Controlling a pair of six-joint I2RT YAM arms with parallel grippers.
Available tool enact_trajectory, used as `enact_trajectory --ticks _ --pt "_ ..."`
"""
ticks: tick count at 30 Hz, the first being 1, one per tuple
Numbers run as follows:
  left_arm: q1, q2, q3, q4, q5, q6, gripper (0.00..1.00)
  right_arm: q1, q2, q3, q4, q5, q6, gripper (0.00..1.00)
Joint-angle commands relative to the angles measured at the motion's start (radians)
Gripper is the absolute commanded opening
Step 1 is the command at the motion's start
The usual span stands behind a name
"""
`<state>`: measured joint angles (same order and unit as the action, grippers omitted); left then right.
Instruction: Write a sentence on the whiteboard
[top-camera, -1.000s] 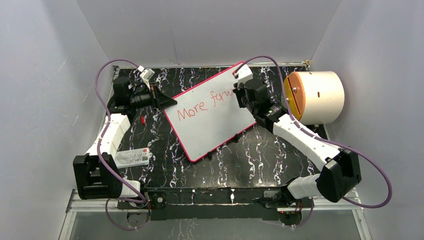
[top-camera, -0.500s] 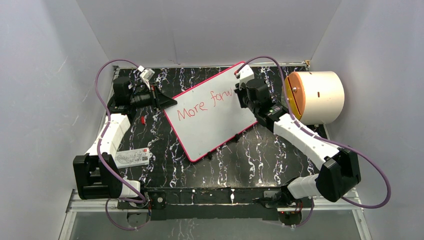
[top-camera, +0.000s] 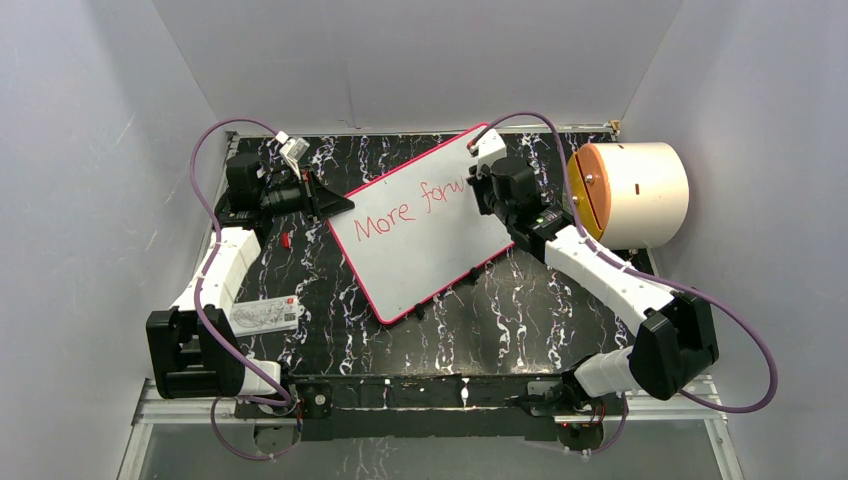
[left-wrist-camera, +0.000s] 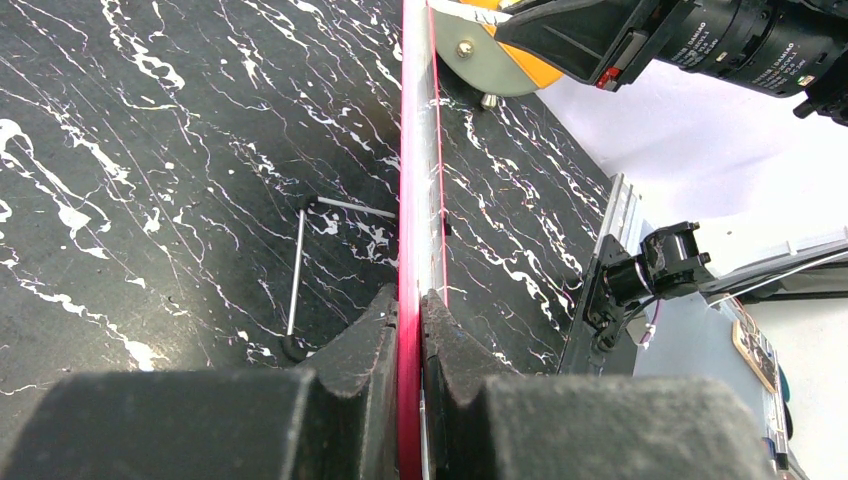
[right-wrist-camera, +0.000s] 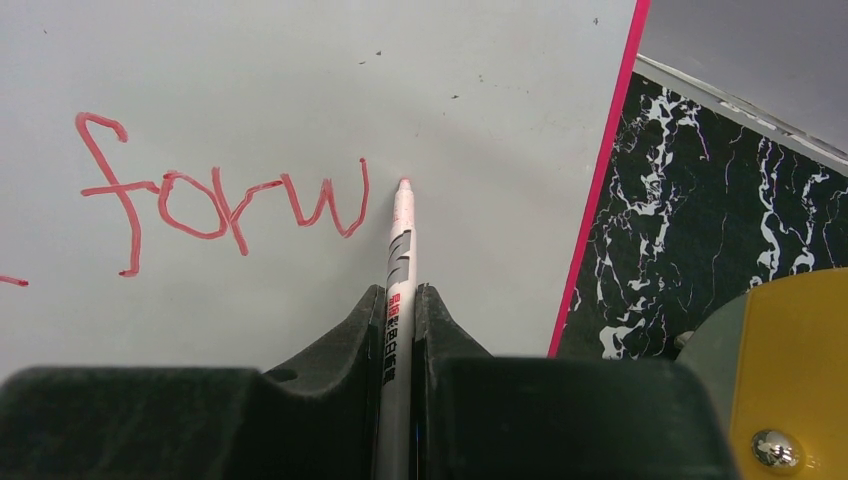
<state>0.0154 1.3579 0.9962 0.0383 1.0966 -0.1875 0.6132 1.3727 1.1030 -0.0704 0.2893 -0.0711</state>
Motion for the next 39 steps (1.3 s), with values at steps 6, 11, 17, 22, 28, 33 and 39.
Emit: enact_trajectory --ticks 6,11,17,22,28,33,39 --pt "-0.036 0.043 -0.036 -0.126 -0.059 0.069 0.0 -0.004 -0.011 0.017 0.096 -0.063 -0.004 0.0" --pt "-0.037 0.041 -0.037 -0.126 -0.061 0.069 0.0 -0.004 -0.012 0.017 0.073 -0.079 -0.002 0.0" --pt "-0.037 0.043 -0.037 -0.126 -0.063 0.068 0.0 -0.004 -0.019 0.007 0.012 -0.097 0.005 0.0" --pt "-0.037 0.043 -0.037 -0.126 -0.062 0.067 0.0 -0.005 -0.03 -0.008 -0.022 -0.103 0.009 0.0" --pt "-0.036 0.043 -0.038 -0.126 -0.062 0.068 0.0 -0.005 -0.032 -0.02 -0.048 -0.099 0.01 0.0" --pt "-0.037 0.043 -0.037 -0.126 -0.062 0.068 0.0 -0.005 -0.029 -0.025 -0.052 -0.09 0.005 0.0" --pt "-0.037 0.043 -0.038 -0.126 -0.06 0.069 0.0 -0.005 -0.022 -0.019 -0.049 -0.046 -0.001 0.0"
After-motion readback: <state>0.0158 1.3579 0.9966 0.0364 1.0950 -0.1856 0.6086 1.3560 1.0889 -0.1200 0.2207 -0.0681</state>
